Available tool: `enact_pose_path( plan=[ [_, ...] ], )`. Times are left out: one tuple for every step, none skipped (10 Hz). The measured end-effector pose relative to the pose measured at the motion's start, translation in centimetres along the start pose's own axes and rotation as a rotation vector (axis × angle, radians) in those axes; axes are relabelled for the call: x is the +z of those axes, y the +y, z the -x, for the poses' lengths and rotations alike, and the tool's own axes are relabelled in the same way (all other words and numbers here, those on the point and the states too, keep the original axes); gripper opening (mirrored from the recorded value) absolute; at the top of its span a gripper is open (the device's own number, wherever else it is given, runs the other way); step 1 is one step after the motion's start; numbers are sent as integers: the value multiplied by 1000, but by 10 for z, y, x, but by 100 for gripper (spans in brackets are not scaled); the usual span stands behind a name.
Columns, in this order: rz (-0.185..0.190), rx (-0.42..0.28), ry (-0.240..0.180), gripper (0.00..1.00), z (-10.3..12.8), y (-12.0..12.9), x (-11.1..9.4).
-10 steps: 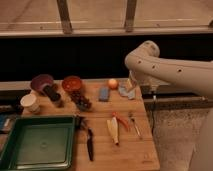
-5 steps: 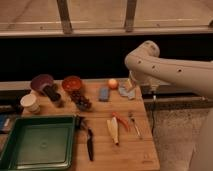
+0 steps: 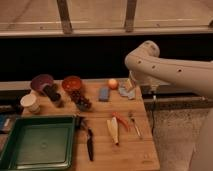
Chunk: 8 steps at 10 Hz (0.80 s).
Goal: Place apple in purple bowl
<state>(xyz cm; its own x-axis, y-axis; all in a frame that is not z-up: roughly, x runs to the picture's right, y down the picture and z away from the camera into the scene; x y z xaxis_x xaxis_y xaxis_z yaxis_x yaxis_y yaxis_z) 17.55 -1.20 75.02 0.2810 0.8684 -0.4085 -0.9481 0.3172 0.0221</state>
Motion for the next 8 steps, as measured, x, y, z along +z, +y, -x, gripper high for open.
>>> enact_pose_path(
  plan=[
    [0,0,0,70,0,0,0],
    [0,0,0,70,0,0,0],
    [0,0,0,70,0,0,0],
    [0,0,0,70,0,0,0],
    [0,1,-4,70,0,-1,-1],
    [4,-4,-17,70,2,-1,-2],
    [13,-16,-36,70,10,-2,-5],
    [38,-30,-52,70,21,-1,-6]
  ],
)
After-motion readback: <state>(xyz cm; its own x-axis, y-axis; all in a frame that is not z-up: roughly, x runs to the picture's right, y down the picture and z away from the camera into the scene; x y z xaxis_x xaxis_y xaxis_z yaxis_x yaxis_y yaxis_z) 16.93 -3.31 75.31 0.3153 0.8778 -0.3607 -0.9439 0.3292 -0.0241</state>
